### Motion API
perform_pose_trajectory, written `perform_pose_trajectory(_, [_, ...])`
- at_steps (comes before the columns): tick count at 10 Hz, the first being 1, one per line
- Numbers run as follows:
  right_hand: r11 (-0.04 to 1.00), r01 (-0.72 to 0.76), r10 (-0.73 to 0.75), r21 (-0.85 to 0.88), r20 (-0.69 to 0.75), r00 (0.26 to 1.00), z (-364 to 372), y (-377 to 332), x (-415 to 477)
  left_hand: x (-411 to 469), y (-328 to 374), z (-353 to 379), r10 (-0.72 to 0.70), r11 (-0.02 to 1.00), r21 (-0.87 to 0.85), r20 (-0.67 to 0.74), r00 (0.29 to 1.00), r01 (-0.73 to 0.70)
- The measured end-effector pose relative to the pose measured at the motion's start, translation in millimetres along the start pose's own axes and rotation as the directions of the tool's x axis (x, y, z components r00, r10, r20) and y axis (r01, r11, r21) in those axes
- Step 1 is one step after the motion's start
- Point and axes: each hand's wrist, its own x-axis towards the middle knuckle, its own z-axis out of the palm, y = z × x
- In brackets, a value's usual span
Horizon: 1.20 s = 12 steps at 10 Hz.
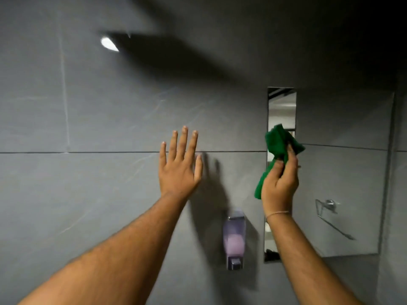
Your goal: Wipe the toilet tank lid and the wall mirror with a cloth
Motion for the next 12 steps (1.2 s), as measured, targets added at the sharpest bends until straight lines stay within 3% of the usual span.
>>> perform_pose_trajectory(2, [0.995,0.1,-0.102,0.024,0.109,0.989,74.1,-77.7,-48.2,-52.6,-64.2,-24.5,-0.087,0.996,-0.023,0.066,0.994,0.089])
perform_pose_trajectory(3, [1.0,0.003,-0.008,0.023,0.181,0.983,81.0,-87.2,-93.4,-99.7,-74.8,-17.2,-0.078,0.995,-0.053,0.142,0.987,0.087])
perform_pose_trajectory(5, [0.929,-0.358,0.37,-0.095,0.285,0.884,48.7,-69.6,-242.3,-263.9,-94.0,9.7,-0.114,0.981,-0.107,0.357,0.927,0.162])
perform_pose_trajectory(6, [0.735,-0.635,0.676,-0.237,0.32,0.663,-9.0,-44.8,-355.2,-382.4,-97.6,13.0,-0.133,0.973,-0.082,0.558,0.819,0.215])
perform_pose_trajectory(7, [0.571,-0.72,0.821,-0.394,0.294,0.49,-58.1,-28.3,-421.6,-458.8,-95.9,7.5,-0.115,0.959,-0.111,0.685,0.72,0.26])
perform_pose_trajectory(8, [0.398,-0.618,0.909,-0.678,0.202,0.364,-135.3,5.6,-523.3,-584.9,-95.5,4.9,-0.089,0.939,-0.12,0.821,0.565,0.322])
perform_pose_trajectory(9, [0.277,-0.601,0.956,-0.75,0.153,0.249,-180.2,26.2,-587.4,-661.0,-94.5,-1.7,-0.074,0.941,-0.09,0.886,0.457,0.326])
perform_pose_trajectory(10, [0.258,-0.394,0.965,-0.882,0.216,0.148,-214.2,54.2,-684.7,-749.1,-97.1,-2.4,-0.101,0.939,-0.011,0.946,0.308,0.343])
perform_pose_trajectory(11, [0.357,-0.018,0.932,-0.934,0.357,-0.063,-222.4,65.3,-742.1,-781.5,-104.0,7.0,-0.143,0.938,0.058,0.963,0.228,0.343])
perform_pose_trajectory(12, [0.432,0.33,0.887,-0.839,0.329,-0.324,-238.3,74.6,-794.8,-804.5,-109.1,22.5,-0.212,0.931,0.172,0.973,0.092,0.322])
